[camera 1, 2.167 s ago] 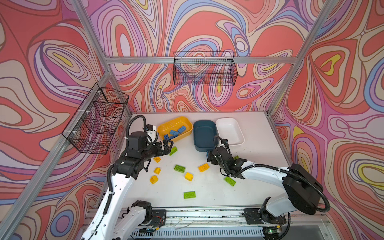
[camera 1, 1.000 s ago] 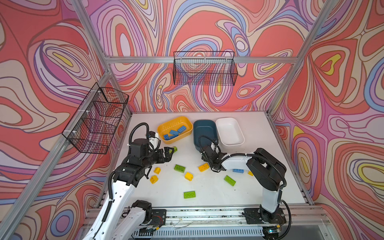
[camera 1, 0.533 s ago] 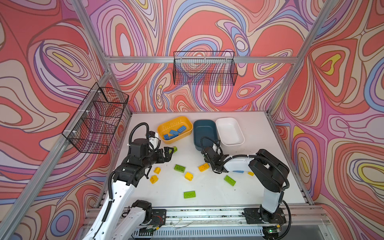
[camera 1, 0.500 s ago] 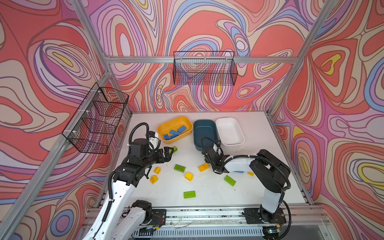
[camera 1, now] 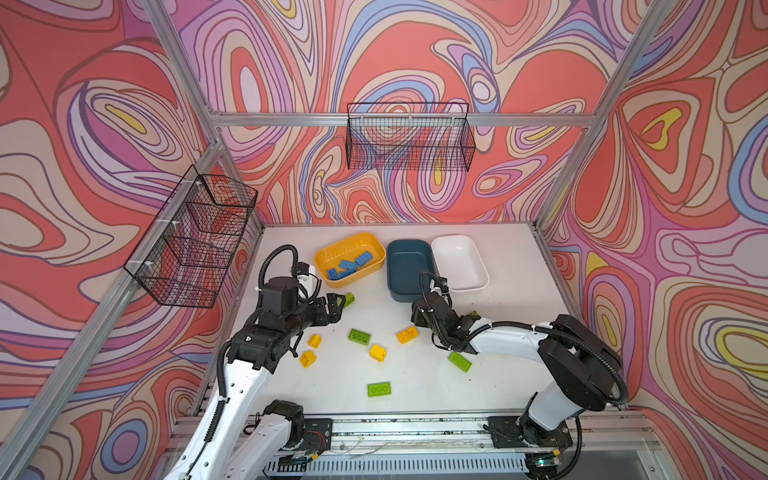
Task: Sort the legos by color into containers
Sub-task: 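Lift and carry the blue 2x3 brick with the right gripper over the yellow tub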
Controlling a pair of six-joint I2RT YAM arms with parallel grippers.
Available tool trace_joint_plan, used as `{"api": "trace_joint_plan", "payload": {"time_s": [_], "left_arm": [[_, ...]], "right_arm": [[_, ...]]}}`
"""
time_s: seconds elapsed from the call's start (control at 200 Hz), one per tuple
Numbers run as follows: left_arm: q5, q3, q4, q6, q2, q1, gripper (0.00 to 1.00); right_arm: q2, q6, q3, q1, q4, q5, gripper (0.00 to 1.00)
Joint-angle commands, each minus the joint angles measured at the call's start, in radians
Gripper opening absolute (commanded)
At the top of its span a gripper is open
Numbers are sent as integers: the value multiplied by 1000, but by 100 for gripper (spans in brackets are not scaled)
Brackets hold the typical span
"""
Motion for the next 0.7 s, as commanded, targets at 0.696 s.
{"api": "trace_joint_plan", "payload": {"time_s": [0.696], "left_arm": [[-160, -74, 84, -1, -271, -9, 88]], "right_arm": [[209, -366, 514, -8, -87, -477, 59]]}}
